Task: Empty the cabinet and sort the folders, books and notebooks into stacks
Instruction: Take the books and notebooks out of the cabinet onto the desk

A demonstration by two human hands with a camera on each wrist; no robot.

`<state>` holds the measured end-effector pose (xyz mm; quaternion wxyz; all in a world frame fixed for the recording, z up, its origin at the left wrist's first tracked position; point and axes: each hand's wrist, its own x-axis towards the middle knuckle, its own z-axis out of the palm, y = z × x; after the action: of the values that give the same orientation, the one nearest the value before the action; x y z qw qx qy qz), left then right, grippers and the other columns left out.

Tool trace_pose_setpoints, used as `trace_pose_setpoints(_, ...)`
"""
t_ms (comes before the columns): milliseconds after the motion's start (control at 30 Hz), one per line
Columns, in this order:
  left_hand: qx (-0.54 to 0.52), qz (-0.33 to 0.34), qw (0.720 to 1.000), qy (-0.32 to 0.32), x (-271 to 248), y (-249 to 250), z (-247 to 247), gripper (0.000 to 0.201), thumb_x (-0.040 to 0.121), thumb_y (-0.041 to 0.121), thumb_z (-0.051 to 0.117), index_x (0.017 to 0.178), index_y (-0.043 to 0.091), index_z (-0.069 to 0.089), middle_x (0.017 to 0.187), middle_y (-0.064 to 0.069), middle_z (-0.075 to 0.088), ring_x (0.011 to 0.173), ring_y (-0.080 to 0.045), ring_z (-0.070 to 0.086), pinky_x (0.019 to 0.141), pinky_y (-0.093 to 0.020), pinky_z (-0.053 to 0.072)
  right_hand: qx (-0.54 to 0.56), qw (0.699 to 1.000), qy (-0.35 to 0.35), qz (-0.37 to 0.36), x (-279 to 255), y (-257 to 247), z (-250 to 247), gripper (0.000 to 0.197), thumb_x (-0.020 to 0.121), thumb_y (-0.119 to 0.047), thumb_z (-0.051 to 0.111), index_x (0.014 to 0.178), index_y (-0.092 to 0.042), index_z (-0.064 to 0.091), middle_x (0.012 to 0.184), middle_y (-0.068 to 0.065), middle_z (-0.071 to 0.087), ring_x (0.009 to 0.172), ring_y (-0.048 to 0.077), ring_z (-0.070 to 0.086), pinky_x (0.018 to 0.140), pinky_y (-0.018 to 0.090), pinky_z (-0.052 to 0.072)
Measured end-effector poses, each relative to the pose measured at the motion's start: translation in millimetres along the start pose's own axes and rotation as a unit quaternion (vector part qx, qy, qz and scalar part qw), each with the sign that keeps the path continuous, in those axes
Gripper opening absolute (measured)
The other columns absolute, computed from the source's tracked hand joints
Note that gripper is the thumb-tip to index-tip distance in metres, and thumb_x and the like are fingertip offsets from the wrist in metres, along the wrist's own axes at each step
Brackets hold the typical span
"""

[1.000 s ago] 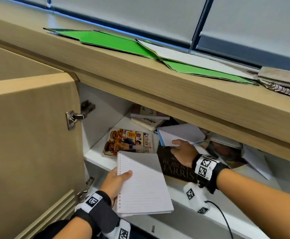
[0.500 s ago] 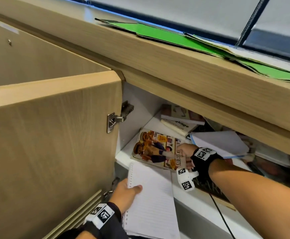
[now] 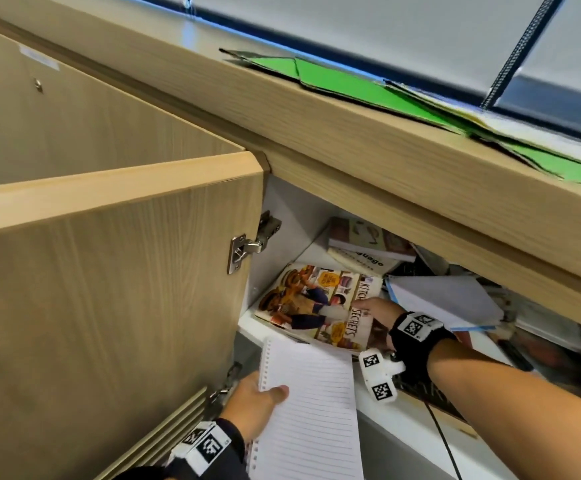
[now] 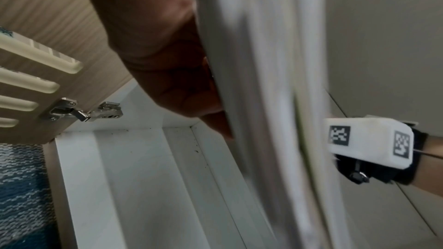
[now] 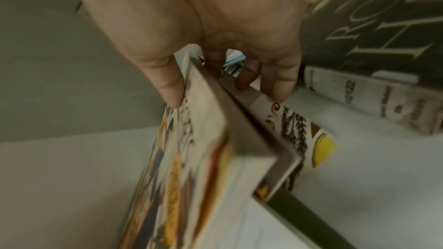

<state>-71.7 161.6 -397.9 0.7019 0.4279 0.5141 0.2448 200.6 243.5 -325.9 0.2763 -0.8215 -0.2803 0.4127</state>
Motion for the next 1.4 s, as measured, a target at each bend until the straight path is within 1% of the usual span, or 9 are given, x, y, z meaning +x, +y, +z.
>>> trace_pose_setpoints(100,0.007,-0.002,1.0,0.003,-7,4,6,0.018,0.09,0.011,0.064,0.107,0.016,0.068,0.107,-0.004,0.074,0.101,-0.025,0.068,0.099,-0.046,0.049,0.005,0.998,0.022,-0.066,-33,-10,0,0.027,0.086,-0.022,0.067,0.108,-0.005,0.066,0.113,0.012,0.065,0.109,0.03,0.061,0.102,0.044,0.046)
trace_pose_setpoints(367,0.049,0.001,0.998,0.029,-43,23,15,0.026,0.09,0.014,0.065,0.115,0.011,0.064,0.116,-0.002,0.066,0.104,-0.02,0.059,0.089,-0.023,0.04,0.04,0.988,0.095,-0.118,-51,-15,-2,0.015,0.087,-0.016,0.061,0.091,-0.003,0.066,0.1,0.019,0.07,0.094,0.039,0.067,0.087,0.049,0.055)
trace_pose_setpoints(533,0.035,0.007,0.999,-0.004,-63,37,21,0.027,0.089,0.008,0.065,0.116,0.011,0.066,0.11,-0.007,0.072,0.104,-0.026,0.065,0.101,-0.04,0.046,0.055,0.979,0.152,-0.126,-73,-10,-38,0.027,0.086,-0.018,0.059,0.064,-0.007,0.048,0.066,0.019,0.054,0.065,0.039,0.063,0.06,0.036,0.048)
trace_pose_setpoints(633,0.04,0.02,0.998,-0.045,-76,54,36,0.02,0.091,0.006,0.063,0.11,0.01,0.066,0.104,-0.008,0.074,0.099,-0.027,0.069,0.096,-0.04,0.05,0.067,0.968,0.205,-0.127,-94,5,-72,0.012,0.092,-0.024,0.058,0.09,-0.013,0.054,0.08,0.011,0.057,0.06,0.026,0.056,0.052,0.028,0.043)
trace_pose_setpoints(767,0.097,0.058,0.988,-0.108,-99,76,69,0.022,0.091,0.008,0.063,0.112,0.007,0.064,0.102,-0.01,0.075,0.097,-0.03,0.07,0.096,-0.042,0.05,0.054,0.953,0.261,-0.146,-128,46,-121,0.03,0.092,-0.025,0.058,0.114,-0.004,0.06,0.109,0.018,0.068,0.095,0.034,0.065,0.081,0.04,0.055)
trace_pose_setpoints(900,0.203,0.083,0.954,-0.206,-128,89,118,0.023,0.091,0.016,0.065,0.113,0.019,0.062,0.104,0.0,0.075,0.099,-0.021,0.07,0.097,-0.039,0.049,-0.052,0.94,0.292,-0.17,-194,93,-167,0.03,0.092,-0.025,0.058,0.116,-0.009,0.063,0.117,0.013,0.065,0.106,0.031,0.062,0.091,0.036,0.052)
trace_pose_setpoints(1200,0.378,0.179,0.842,-0.342,-216,92,230,0.034,0.082,0.046,0.071,0.11,0.053,0.052,0.113,0.03,0.057,0.096,0.016,0.05,0.072,-0.005,0.033,-0.316,0.901,0.219,-0.201,-380,148,-233,0.018,0.096,-0.029,0.049,0.112,-0.023,0.048,0.106,0.003,0.066,0.084,0.021,0.062,0.063,0.03,0.053)
trace_pose_setpoints(1300,0.371,0.178,0.792,-0.451,-242,99,259,0.041,0.076,0.052,0.073,0.113,0.05,0.057,0.117,0.03,0.059,0.108,0.013,0.053,0.093,-0.012,0.036,-0.376,0.881,0.208,-0.196,-431,160,-252,0.015,0.096,-0.033,0.048,0.11,-0.027,0.046,0.099,0.004,0.066,0.078,0.024,0.061,0.068,0.036,0.054)
trace_pose_setpoints(1400,0.333,0.22,0.762,-0.51,-257,113,289,0.099,0.04,0.069,0.084,0.126,0.026,0.061,0.13,0.012,0.062,0.127,-0.004,0.051,0.096,-0.014,0.039,-0.386,0.875,0.217,-0.198,-482,163,-279,0.015,0.097,-0.036,0.048,0.107,-0.025,0.048,0.095,0.0,0.065,0.074,0.018,0.059,0.063,0.031,0.05)
